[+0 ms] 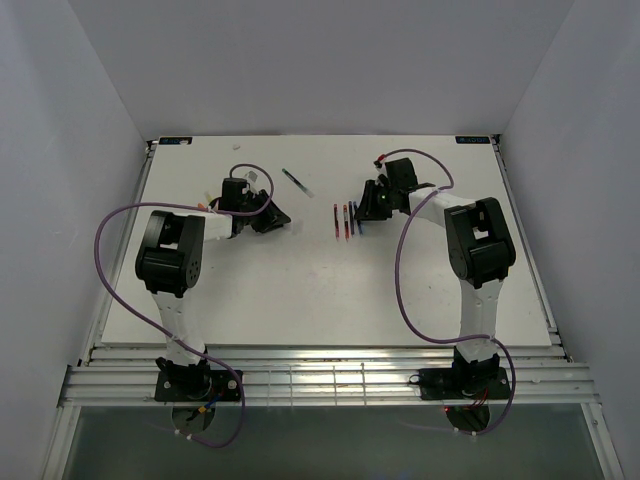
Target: Open the pen caps
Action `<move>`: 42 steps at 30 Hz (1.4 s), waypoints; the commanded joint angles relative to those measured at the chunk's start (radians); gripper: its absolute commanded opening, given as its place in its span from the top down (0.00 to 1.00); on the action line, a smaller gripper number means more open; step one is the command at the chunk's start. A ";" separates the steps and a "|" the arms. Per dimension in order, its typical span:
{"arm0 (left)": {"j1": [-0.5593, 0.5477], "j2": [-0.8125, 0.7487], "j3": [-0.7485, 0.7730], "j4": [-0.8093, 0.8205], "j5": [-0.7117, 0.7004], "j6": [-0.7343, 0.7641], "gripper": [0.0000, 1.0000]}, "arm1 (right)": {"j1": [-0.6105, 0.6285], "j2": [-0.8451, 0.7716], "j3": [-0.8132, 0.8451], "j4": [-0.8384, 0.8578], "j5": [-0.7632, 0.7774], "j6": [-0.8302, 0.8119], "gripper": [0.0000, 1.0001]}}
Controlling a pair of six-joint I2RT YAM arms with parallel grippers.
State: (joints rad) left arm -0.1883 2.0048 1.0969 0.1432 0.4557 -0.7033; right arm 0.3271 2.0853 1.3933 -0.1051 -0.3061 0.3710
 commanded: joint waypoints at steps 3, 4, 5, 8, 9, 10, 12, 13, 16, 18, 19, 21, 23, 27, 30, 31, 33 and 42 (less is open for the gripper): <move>0.013 -0.055 0.000 -0.037 -0.012 0.036 0.59 | -0.010 -0.047 0.059 0.038 -0.044 -0.006 0.66; 0.016 -0.066 0.000 -0.043 -0.015 0.041 0.59 | -0.017 -0.051 0.070 0.035 -0.030 -0.006 0.66; 0.018 -0.070 -0.002 -0.045 -0.015 0.042 0.59 | -0.022 -0.054 0.075 0.033 -0.028 -0.006 0.66; 0.020 -0.087 -0.005 -0.048 -0.015 0.042 0.58 | -0.059 -0.059 0.098 0.025 -0.025 -0.001 0.66; 0.020 -0.090 -0.005 -0.050 -0.014 0.041 0.58 | -0.069 -0.057 0.105 0.019 -0.021 -0.001 0.66; 0.020 -0.093 -0.003 -0.050 -0.009 0.033 0.58 | -0.092 -0.054 0.114 0.013 -0.004 -0.003 0.65; 0.020 -0.103 -0.005 -0.048 -0.005 0.025 0.58 | -0.109 -0.038 0.159 -0.013 0.013 -0.018 0.65; 0.020 -0.107 -0.009 -0.039 -0.003 0.021 0.57 | -0.124 -0.027 0.185 -0.031 0.039 -0.029 0.65; 0.018 -0.123 -0.015 -0.019 0.012 0.001 0.56 | -0.143 0.041 0.321 -0.119 0.114 -0.095 0.65; 0.020 -0.132 -0.023 -0.011 0.021 -0.008 0.55 | -0.145 0.103 0.437 -0.183 0.153 -0.153 0.64; 0.020 -0.135 -0.023 -0.007 0.021 -0.010 0.55 | -0.145 0.123 0.478 -0.203 0.192 -0.168 0.64; 0.018 -0.136 -0.026 -0.005 0.026 -0.012 0.54 | -0.145 0.180 0.568 -0.228 0.219 -0.208 0.60; 0.020 -0.138 -0.029 -0.002 0.031 -0.013 0.54 | -0.145 0.223 0.614 -0.255 0.249 -0.227 0.56; 0.020 -0.140 -0.032 0.001 0.032 -0.013 0.54 | -0.145 0.272 0.670 -0.265 0.272 -0.257 0.54; 0.020 -0.136 -0.034 0.006 0.040 -0.019 0.53 | -0.145 0.298 0.682 -0.262 0.289 -0.268 0.53; 0.020 -0.136 -0.034 0.010 0.044 -0.022 0.53 | -0.145 0.309 0.685 -0.260 0.297 -0.271 0.53; 0.018 -0.140 -0.035 0.013 0.047 -0.024 0.53 | -0.143 0.321 0.688 -0.258 0.302 -0.274 0.53; 0.018 -0.143 -0.052 0.027 0.052 -0.030 0.53 | -0.112 0.392 0.722 -0.275 0.336 -0.293 0.59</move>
State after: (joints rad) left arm -0.1730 1.9381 1.0615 0.1486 0.4873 -0.7280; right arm 0.1913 2.4573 2.0659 -0.3725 -0.0151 0.1009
